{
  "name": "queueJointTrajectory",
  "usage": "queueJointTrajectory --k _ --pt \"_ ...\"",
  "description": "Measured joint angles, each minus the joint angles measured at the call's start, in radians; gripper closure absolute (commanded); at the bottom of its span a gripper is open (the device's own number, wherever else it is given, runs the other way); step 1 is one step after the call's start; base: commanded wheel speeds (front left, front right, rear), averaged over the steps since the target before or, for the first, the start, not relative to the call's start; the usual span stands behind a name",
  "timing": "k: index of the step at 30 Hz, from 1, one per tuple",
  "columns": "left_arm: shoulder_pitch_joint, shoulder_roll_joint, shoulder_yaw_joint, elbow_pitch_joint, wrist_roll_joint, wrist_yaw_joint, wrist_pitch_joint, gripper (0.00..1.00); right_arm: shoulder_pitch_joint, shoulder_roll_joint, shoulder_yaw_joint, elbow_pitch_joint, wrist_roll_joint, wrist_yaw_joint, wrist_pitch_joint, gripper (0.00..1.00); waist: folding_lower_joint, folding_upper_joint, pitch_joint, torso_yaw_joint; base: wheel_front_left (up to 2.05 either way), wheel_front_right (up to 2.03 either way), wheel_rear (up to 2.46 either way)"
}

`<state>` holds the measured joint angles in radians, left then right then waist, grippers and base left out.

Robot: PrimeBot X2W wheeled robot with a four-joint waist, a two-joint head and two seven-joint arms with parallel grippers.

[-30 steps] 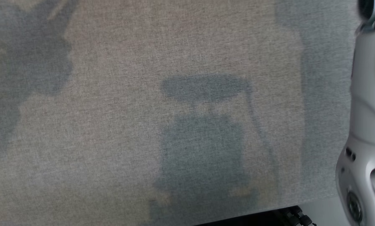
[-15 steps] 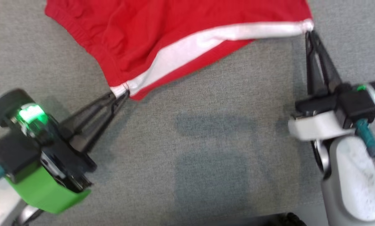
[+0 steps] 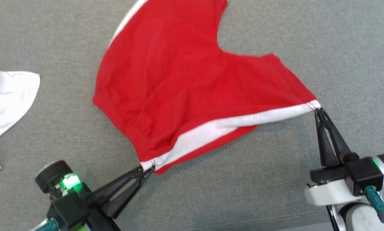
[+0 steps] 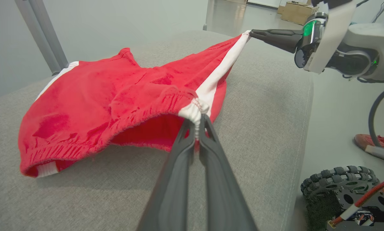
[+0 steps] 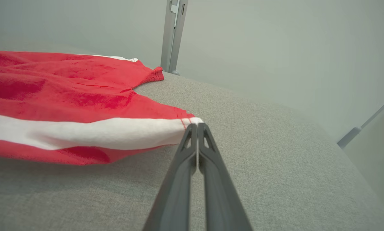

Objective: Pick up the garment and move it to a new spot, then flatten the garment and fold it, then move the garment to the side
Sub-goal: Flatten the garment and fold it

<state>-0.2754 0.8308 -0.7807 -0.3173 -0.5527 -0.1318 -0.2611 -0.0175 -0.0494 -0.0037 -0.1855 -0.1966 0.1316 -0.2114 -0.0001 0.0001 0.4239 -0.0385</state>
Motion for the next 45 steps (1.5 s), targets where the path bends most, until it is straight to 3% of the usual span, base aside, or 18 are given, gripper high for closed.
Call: queueJointTrajectory --k 5,7,10,13,20,28,37,45 --pt "0.059 -0.034 -0.006 0.004 -0.043 0.000 0.000 1.00 0.086 0.000 -0.021 -0.067 -0.002 0.000 0.052 1.00 0.0000 0.0000 -0.059 0.014 0.00 0.00 0.00" --pt "0.069 -0.055 -0.004 0.022 -0.106 0.000 0.000 1.00 0.087 -0.001 -0.035 -0.074 0.009 0.000 0.087 1.00 0.0000 0.0000 -0.077 0.023 0.00 0.00 0.00" --pt "0.076 -0.096 -0.016 0.064 -0.284 0.000 0.000 1.00 0.055 -0.001 -0.030 -0.045 0.053 0.000 0.177 1.00 0.0000 0.0000 -0.094 0.042 0.00 0.00 0.00" --pt "0.033 -0.143 -0.010 0.096 -0.500 0.000 0.000 1.00 -0.068 -0.011 -0.034 0.008 0.081 0.000 0.291 1.00 0.0000 0.0000 -0.098 0.076 0.00 0.00 0.00" --pt "-0.054 -0.231 0.077 0.142 -0.771 0.000 0.000 1.00 -0.365 -0.038 -0.027 0.116 0.063 0.000 0.414 1.00 0.0000 0.0000 -0.063 0.140 0.00 0.00 0.00" --pt "-0.129 -0.292 0.136 0.184 -1.016 0.000 0.005 1.00 -0.705 -0.028 0.013 0.333 -0.042 0.000 0.461 1.00 0.0000 0.0000 0.013 0.197 0.00 0.00 0.00" --pt "-0.199 -0.352 0.195 0.174 -1.067 0.000 0.102 1.00 -1.008 -0.002 0.036 0.586 -0.227 0.000 0.432 1.00 0.0001 -0.0001 0.123 0.251 0.00 0.00 0.00" --pt "-0.213 -0.392 0.235 0.235 -1.063 0.000 0.139 1.00 -1.115 0.001 0.030 0.731 -0.289 0.000 0.372 1.00 0.0002 -0.0002 0.184 0.302 0.00 0.00 0.00"
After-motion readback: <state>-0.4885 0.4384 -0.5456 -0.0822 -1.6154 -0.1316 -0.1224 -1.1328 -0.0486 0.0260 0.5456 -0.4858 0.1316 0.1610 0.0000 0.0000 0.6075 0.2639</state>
